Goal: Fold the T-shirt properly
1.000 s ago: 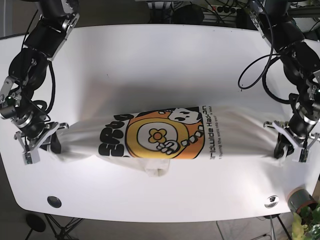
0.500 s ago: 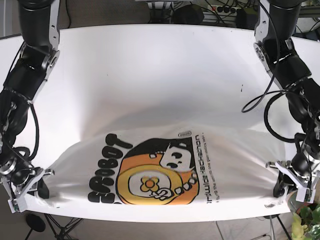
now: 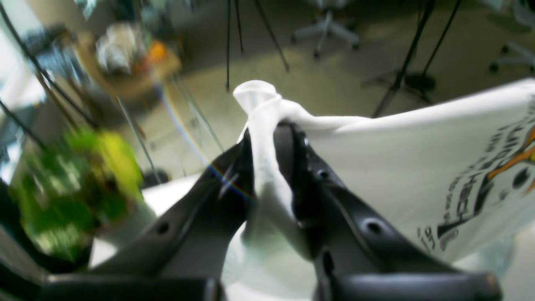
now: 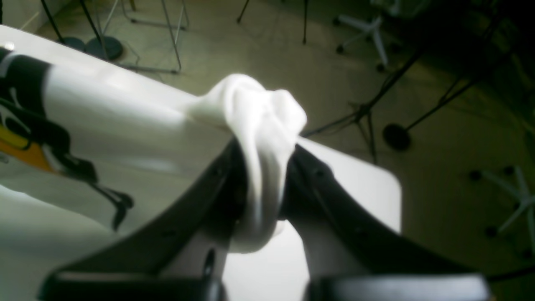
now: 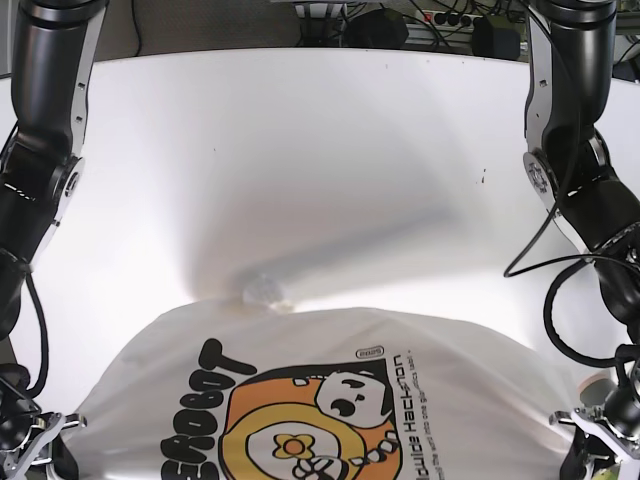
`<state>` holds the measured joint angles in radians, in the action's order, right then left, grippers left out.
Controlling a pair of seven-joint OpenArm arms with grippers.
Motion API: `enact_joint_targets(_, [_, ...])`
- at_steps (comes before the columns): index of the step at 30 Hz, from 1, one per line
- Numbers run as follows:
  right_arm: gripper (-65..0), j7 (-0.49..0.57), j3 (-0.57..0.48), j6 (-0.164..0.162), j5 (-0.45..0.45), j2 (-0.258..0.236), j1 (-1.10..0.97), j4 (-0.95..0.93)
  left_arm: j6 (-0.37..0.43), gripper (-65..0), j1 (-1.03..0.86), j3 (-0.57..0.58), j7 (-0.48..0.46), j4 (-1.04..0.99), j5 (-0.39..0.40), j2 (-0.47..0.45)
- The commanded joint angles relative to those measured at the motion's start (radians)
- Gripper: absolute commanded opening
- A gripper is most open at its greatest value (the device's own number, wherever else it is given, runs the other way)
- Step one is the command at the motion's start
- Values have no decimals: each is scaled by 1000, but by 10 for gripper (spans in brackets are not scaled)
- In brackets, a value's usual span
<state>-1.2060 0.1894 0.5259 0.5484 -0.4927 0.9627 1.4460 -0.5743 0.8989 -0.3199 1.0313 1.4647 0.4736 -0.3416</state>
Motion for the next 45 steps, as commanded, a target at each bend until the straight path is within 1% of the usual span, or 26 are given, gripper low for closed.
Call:
enact_joint_targets(1, [-628,8,-3,-5,-1,-37,88,11,4,-650,50,-3,-26,18,10,-21])
enact_joint_targets(2, [-628,-5,-6,-5,-1,-51,109,11,4,-650,59,-3,-24,26,12,-35])
enact_joint_targets(4, [-628,-18,-6,-3,-1,-64,141,9,4,-650,67,-5,-26,32,12,-52])
enact_joint_targets(7, [-628,-24,-6,-3,-1,-73,151,15,1,-650,64,-5,-26,40,14,-52])
enact_joint_targets(8, [-628,-24,-6,-2,0,-88,141,17,1,-650,49,-6,-24,52,14,-52])
enact_joint_targets(11, [-628,-31,14,7,32,-108,101,17,1,-650,-25,-8,-24,83,14,-52])
enact_joint_targets(14, [-628,-44,68,7,89,-119,25,17,1,-650,-90,-8,-29,123,14,-52])
enact_joint_targets(17, [-628,-45,121,7,128,-119,-77,20,0,-650,-162,-8,-30,136,17,-49])
enact_joint_targets(22, [-628,-45,236,4,158,-114,-262,94,-2,-650,-268,-23,-49,138,18,-47])
enact_joint_targets(25, [-628,-45,298,4,160,-80,-380,164,-2,-650,-357,-63,-75,144,18,-27])
enact_joint_targets(29, [-628,-45,384,4,160,-42,-549,253,-2,-650,-458,-97,-76,196,18,-24])
enact_joint_targets(34, [-628,-47,451,4,160,29,-729,361,-2,-650,-597,-100,-81,261,18,-23])
enact_joint_targets(37, [-628,-47,493,4,160,85,-825,416,-3,-650,-671,-101,-84,281,20,-21])
enact_joint_targets(43, [-628,-47,560,4,160,153,-980,479,-5,-650,-808,-175,-107,311,20,-21])
enact_joint_targets(45, [-628,-47,574,9,160,174,-1011,480,-22,-650,-832,-187,-107,307,20,-21])
